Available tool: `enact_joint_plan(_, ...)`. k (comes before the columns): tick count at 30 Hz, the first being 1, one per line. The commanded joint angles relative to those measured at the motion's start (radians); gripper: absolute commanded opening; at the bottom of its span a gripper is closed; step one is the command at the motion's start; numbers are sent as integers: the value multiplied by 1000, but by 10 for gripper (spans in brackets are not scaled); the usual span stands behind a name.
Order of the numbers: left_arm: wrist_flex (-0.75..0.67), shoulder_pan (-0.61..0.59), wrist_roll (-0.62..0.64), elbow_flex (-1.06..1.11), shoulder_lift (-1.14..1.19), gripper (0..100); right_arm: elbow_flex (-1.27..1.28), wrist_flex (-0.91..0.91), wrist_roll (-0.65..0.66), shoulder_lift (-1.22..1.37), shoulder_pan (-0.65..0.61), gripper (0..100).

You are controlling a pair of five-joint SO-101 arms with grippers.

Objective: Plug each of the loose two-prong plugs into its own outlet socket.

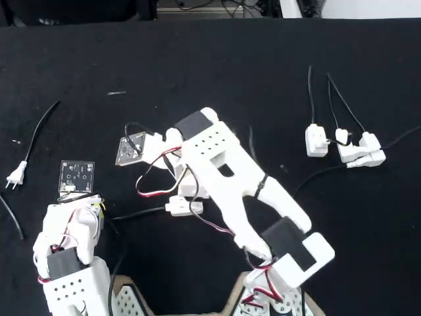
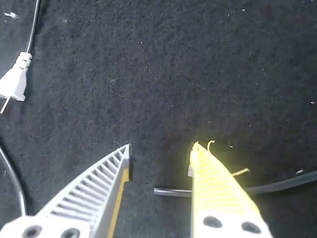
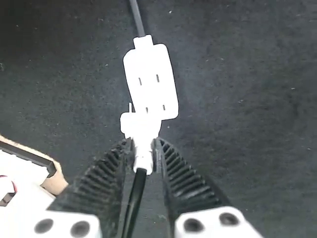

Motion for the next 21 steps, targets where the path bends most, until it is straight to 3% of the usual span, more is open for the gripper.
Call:
enact_joint_plan(1, 5, -8, -8, 24, -5, 195, -59, 8, 14, 1, 17, 11)
enact_joint_plan(6, 5, -8, -8, 24, -5, 195, -62, 2, 21, 2, 15, 11)
enact_joint_plan(16, 5, -8, -8, 24, -5, 195, -104, 18, 285, 1, 83, 11)
enact_joint_plan(21, 5, -8, -8, 24, -5, 195, -102, 14, 338, 2, 60, 11)
